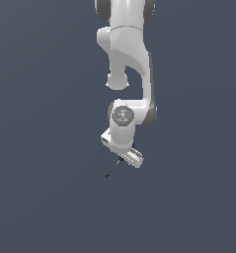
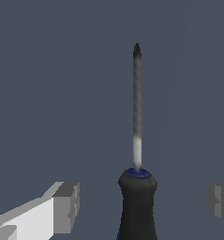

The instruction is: Pick up the object and move it to a goal position.

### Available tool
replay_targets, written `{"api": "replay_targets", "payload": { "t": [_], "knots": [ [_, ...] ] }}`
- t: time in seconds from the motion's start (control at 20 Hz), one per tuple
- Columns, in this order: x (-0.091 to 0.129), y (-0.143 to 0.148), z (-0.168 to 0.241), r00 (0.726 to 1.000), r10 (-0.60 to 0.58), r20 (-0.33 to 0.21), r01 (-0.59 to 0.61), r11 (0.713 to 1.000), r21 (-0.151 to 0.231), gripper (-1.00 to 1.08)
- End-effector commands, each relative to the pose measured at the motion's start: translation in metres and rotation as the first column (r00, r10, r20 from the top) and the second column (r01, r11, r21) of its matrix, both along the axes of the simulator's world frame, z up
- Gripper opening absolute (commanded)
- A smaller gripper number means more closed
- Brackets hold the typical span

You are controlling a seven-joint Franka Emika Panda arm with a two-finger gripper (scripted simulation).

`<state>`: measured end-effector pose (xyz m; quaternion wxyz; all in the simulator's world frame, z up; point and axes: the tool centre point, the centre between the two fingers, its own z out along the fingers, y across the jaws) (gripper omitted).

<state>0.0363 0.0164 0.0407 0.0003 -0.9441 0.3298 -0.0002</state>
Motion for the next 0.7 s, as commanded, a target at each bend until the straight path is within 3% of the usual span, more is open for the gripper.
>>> {"api": "replay_targets", "payload": {
  "t": [0.0,0.35,0.4,0.65],
  "knots": [
    [-0.001,0.000,-0.013,1.000,-0.001,-0.001,0.001,1.000,0.000,1.00],
    [0.000,0.000,-0.025,1.000,-0.002,-0.001,0.002,1.000,0.000,1.00],
    [0.000,0.000,-0.025,1.000,-0.002,-0.001,0.002,1.000,0.000,-1.00],
    [0.000,0.000,-0.025,1.000,-0.002,-0.001,0.002,1.000,0.000,-1.00]
  ]
}}
